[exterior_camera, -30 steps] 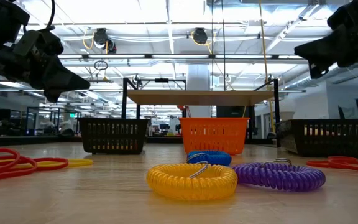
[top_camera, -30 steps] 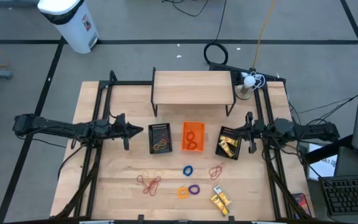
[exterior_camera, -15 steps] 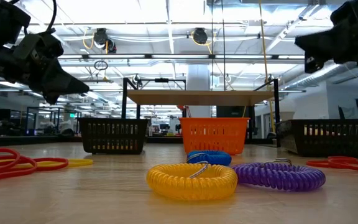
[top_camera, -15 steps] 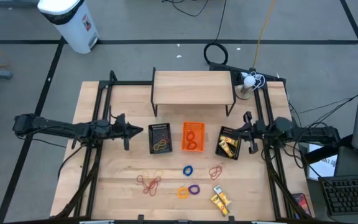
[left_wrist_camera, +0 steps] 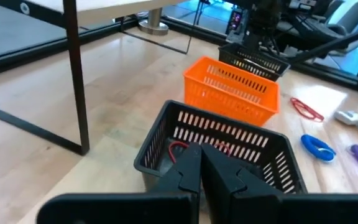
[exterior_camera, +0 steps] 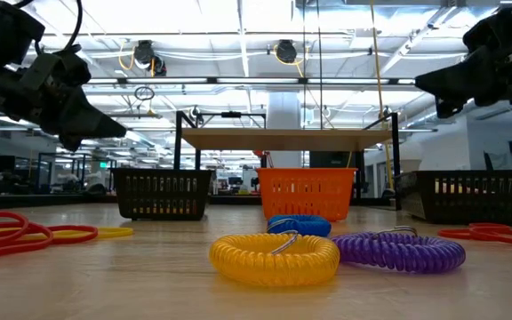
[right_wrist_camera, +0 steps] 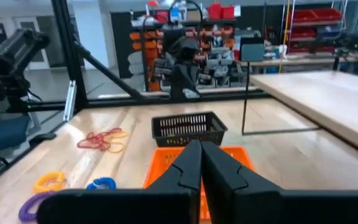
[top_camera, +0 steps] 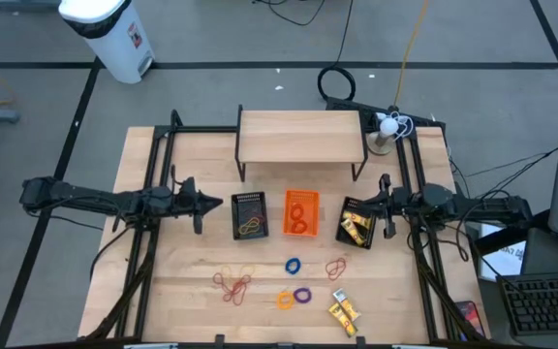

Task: Pick & Place Office Desk Supplies
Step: Put the red rubber band into the left black bin

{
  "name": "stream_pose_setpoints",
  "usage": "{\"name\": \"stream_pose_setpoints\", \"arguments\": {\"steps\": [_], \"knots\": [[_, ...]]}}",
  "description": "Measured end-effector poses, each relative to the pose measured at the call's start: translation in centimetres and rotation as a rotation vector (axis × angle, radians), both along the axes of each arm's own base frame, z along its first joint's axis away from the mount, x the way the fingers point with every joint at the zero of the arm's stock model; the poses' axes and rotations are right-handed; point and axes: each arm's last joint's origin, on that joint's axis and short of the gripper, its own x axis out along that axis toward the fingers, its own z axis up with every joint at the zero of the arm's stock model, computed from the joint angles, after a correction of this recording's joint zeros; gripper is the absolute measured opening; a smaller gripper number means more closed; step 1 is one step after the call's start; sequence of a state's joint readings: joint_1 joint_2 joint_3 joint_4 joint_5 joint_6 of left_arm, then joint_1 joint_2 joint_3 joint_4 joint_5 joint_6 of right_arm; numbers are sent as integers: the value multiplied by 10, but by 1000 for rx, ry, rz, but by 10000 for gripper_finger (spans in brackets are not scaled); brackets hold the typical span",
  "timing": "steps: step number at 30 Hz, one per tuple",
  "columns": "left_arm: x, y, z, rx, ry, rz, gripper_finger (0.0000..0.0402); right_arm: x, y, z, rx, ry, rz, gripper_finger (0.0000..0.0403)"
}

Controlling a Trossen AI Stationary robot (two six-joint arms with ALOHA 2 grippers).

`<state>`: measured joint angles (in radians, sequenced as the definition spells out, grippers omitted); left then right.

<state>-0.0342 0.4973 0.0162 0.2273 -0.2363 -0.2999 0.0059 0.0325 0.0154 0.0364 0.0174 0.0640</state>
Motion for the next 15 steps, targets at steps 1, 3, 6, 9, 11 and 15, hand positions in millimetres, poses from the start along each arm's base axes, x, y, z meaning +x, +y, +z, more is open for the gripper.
{"name": "stream_pose_setpoints", "arguments": {"steps": [1,3,6,9,11,15], "knots": [[0,0,0,7,1,-6,10,0,0,0,1,5,-1,2],[0,-1,0,18,4,-16,10,1,0,-2,2,24,-2,1],[0,-4,-1,47,17,-52,10,3,0,-5,7,58,-4,1],[-1,-6,-3,52,43,-77,10,5,0,-8,18,96,-7,2],[-1,-7,-3,52,45,-83,10,6,0,-10,18,122,-12,1],[-1,-7,-3,54,46,-87,10,9,-1,-14,24,162,-38,1]]}}
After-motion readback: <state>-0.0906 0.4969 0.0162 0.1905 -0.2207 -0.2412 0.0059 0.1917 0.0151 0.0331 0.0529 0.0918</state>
